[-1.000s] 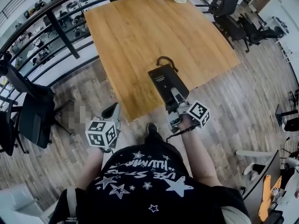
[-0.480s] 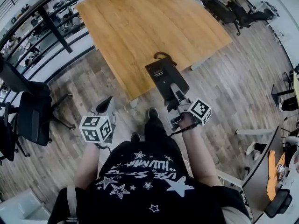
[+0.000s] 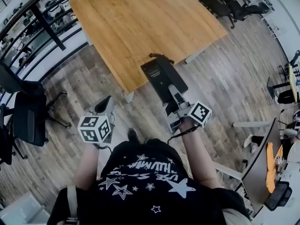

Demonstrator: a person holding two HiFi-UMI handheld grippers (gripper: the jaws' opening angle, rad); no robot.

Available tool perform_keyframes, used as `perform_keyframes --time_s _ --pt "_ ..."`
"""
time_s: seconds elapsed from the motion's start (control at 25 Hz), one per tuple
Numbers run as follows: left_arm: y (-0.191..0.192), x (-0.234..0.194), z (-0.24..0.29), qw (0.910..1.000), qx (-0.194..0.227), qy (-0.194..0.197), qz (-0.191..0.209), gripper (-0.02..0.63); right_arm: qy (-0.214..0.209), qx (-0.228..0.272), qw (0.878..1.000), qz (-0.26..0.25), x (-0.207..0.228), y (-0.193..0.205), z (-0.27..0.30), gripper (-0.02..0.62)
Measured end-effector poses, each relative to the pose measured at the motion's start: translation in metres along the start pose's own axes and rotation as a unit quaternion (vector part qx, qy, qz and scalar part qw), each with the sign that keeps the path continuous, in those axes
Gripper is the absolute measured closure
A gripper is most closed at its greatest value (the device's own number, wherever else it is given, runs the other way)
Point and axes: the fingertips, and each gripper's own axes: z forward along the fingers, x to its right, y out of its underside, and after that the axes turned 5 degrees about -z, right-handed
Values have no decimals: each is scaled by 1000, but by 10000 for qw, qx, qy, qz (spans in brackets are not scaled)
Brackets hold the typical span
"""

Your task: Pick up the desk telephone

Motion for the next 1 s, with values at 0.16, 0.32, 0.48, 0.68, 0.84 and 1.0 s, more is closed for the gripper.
perform_keyframes --time_s 0.16,0.32,0.48,0.68,0.84,1.0 --pt "0 3 8 10000 7 3 -50 604 -131 -30 9999 -54 1 3 0 405" --pt "2 16 10 10000 1 14 23 604 -216 -111 9997 -53 7 8 -11 404" --pt "5 32 5 10000 10 -8 58 604 -330 -167 9993 84 5 11 -24 405" --pt "26 58 -16 9999 17 -52 97 604 -489 -226 9985 112 2 17 -59 405" --pt "40 80 -30 9999 32 -91 78 604 -556 -237 9981 72 2 16 -88 404" --pt "51 102 -42 9998 115 -111 88 604 -585 -287 9979 13 4 17 -115 403"
